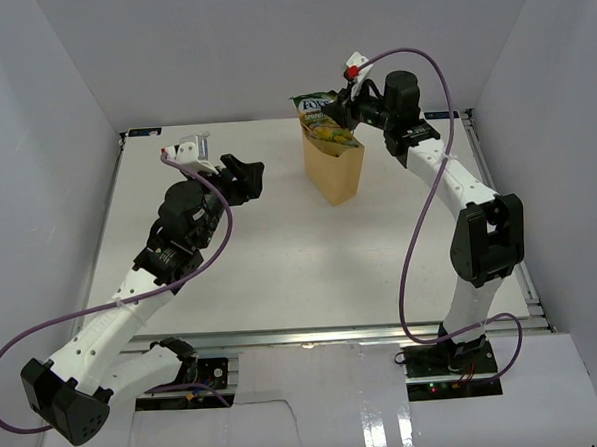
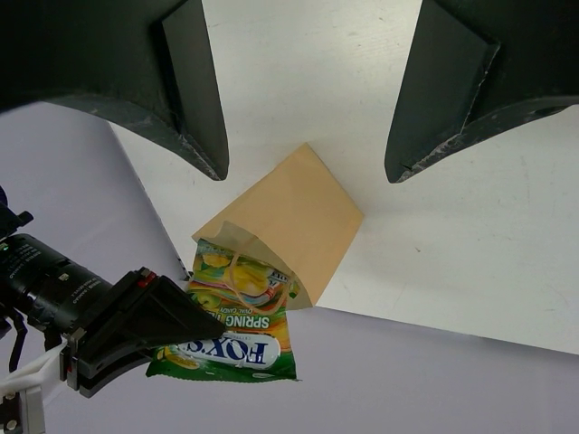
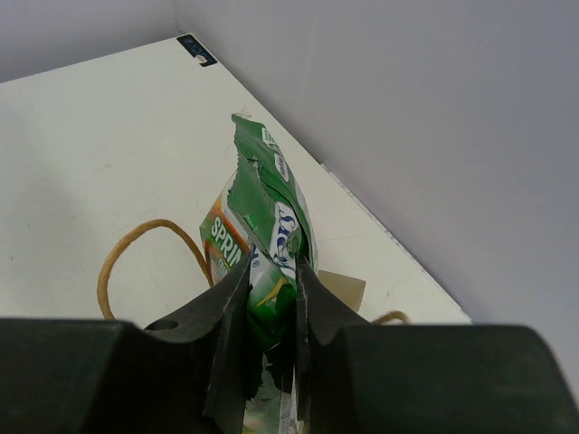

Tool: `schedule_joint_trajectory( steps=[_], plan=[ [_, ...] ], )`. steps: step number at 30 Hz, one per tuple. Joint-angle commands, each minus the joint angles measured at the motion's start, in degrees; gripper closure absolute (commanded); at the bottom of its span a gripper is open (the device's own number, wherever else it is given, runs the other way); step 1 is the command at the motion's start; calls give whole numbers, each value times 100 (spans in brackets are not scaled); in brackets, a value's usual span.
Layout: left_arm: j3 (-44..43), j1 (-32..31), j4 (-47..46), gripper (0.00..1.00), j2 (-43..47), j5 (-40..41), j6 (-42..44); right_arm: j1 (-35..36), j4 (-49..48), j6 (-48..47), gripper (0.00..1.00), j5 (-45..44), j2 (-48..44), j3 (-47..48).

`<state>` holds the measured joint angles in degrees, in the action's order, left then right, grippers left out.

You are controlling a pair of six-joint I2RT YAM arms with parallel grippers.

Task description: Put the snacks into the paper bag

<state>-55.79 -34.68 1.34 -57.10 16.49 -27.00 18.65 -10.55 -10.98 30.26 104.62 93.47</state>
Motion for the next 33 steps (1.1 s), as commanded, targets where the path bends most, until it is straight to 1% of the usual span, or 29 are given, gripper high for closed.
schedule_joint_trajectory(
  steps=[1,7,10,11,12,14,15,18,21,30,32,33],
  plan=[
    [15,31,15,20,68,-41,-50,-11,-527,-228,92,384,23,382],
    [16,31,15,20,41,-67,-77,-37,-580,-405,92,542,216,374],
    [-2,31,33,20,50,-58,-77,-37,-676,-396,92,612,208,199],
    [7,31,41,20,41,-50,-86,-46,-686,-396,91,604,191,154],
    [7,31,41,20,50,-41,-86,-46,-694,-396,87,586,182,128],
    [24,22,24,20,50,-41,-86,-55,-686,-413,75,525,138,49],
    [24,31,24,20,50,-49,-86,-72,-686,-405,63,499,103,22],
    [16,31,-11,19,-3,-76,-86,-90,-694,-378,48,402,15,-22],
    [-19,31,-46,20,-82,-120,-77,-116,-686,-343,43,332,-38,-31],
    [-55,31,-82,19,-126,-190,-68,-134,-581,-159,43,498,-371,-163],
    [-20,31,-82,19,-108,-181,-77,-152,-440,25,43,472,-486,-75],
    [-11,31,-73,19,-82,-181,-77,-186,-222,122,42,394,-643,4]
  ],
)
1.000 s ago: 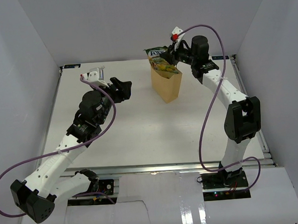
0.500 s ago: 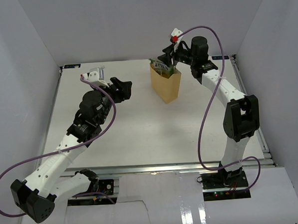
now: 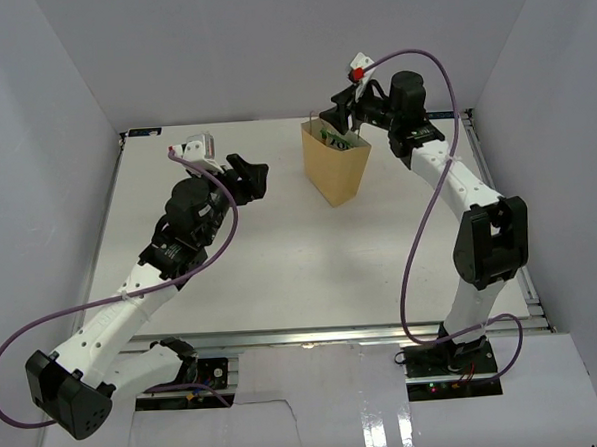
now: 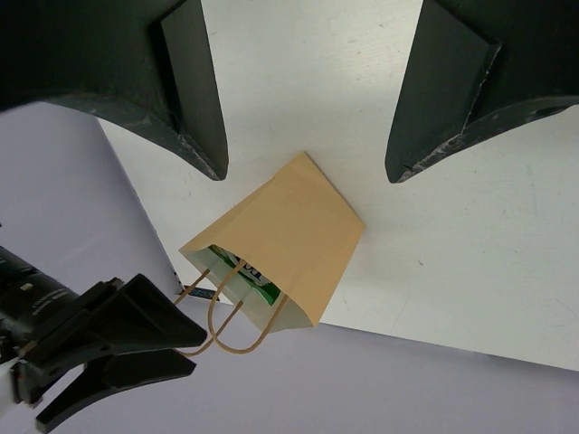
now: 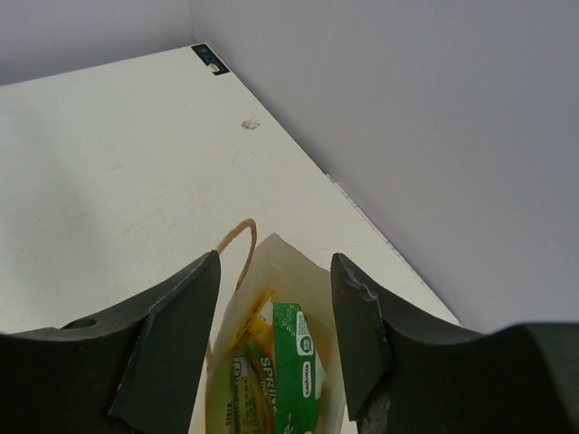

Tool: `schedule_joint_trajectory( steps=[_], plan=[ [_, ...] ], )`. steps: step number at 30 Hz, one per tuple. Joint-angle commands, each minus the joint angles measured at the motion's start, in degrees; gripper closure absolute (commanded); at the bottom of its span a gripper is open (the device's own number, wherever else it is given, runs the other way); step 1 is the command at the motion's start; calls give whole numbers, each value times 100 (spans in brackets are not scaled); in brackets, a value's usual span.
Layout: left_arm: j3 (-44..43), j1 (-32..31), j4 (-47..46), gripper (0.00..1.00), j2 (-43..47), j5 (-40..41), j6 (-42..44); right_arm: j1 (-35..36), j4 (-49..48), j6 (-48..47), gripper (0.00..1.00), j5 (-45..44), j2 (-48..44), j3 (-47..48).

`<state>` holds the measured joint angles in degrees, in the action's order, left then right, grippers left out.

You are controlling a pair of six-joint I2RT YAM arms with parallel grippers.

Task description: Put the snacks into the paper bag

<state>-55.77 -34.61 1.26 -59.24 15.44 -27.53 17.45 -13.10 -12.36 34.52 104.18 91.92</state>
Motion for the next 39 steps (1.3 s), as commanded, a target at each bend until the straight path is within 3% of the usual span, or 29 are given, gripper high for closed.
schedule_joint_trajectory(
  steps=[1,4,7,8,12,16,21,28,39],
  plan=[
    [-4,25,-55,19,158,-59,-24,-93,149,461,41,-251,-679,316],
    [75,25,-3,13,273,-59,-33,-338,729,830,25,-612,-1022,502],
    [215,25,-20,2,413,-199,72,-944,1150,1165,4,-133,-1426,136],
    [285,25,-29,2,440,-217,107,-1128,1283,1357,10,114,-1514,-6],
    [286,33,129,2,440,-217,370,-2304,2442,888,10,775,-1996,-858],
    [163,33,594,2,326,-208,511,-2861,3445,68,10,-135,-2568,-1746],
    [426,33,700,2,457,-112,406,-3046,4323,-504,10,-499,-3333,-2406],
    [725,33,762,2,686,-173,248,-3037,4132,-48,10,-1228,-3703,-2837],
    [769,33,753,2,721,-296,178,-3037,3587,154,10,-1423,-3993,-2627]
  ],
)
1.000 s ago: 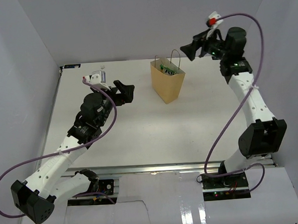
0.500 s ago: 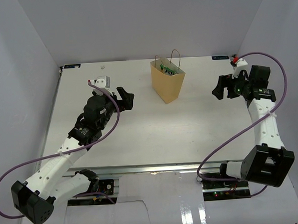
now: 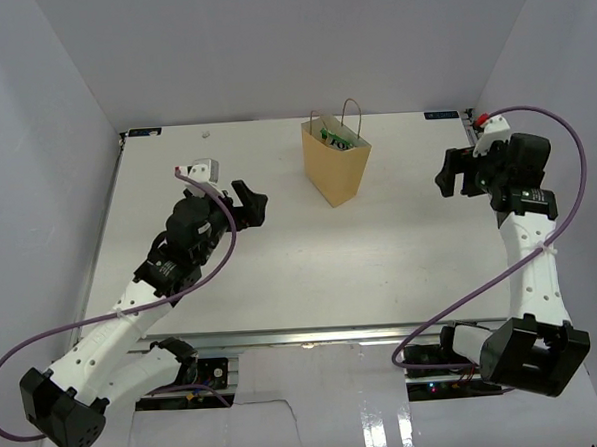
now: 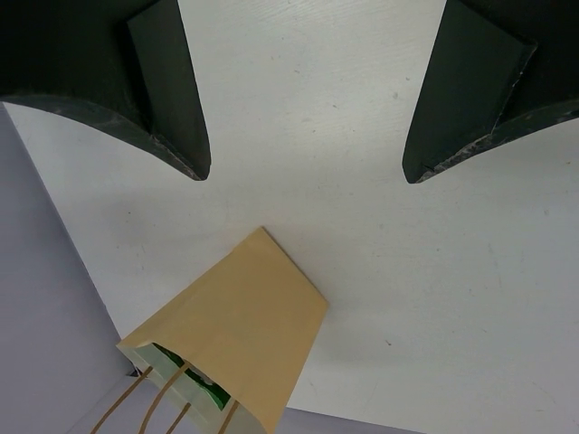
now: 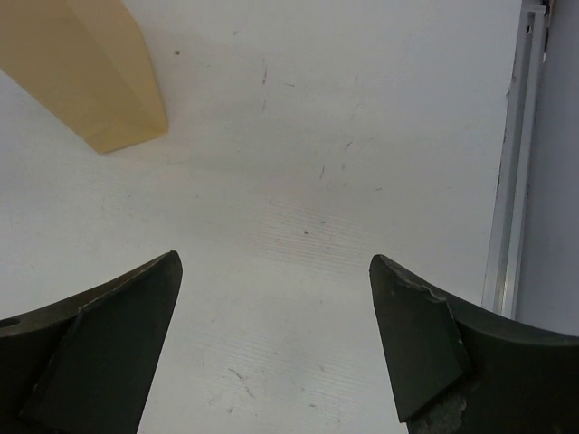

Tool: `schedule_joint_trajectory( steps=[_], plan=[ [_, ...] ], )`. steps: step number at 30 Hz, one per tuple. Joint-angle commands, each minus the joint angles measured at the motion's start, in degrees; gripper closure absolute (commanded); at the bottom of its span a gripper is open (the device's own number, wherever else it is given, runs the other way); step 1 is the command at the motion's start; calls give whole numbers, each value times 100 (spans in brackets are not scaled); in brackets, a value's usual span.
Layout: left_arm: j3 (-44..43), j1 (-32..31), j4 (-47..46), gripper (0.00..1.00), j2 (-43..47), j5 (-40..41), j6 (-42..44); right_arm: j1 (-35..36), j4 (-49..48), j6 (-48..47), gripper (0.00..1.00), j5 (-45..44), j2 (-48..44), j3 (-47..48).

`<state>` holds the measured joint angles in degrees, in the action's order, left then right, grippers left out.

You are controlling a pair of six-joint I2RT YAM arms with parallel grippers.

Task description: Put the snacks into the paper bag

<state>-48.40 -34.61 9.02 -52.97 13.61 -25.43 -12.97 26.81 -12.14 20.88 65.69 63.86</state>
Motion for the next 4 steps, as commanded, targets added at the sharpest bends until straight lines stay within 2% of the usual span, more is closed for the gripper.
schedule_joint_trajectory(
  steps=[1,4],
  plan=[
    [33,33,-31,2,94,-104,-15,5,-422,150,10,11,-153,215],
    [33,33,-75,2,76,-104,20,5,-510,265,10,161,-171,268]
  ],
)
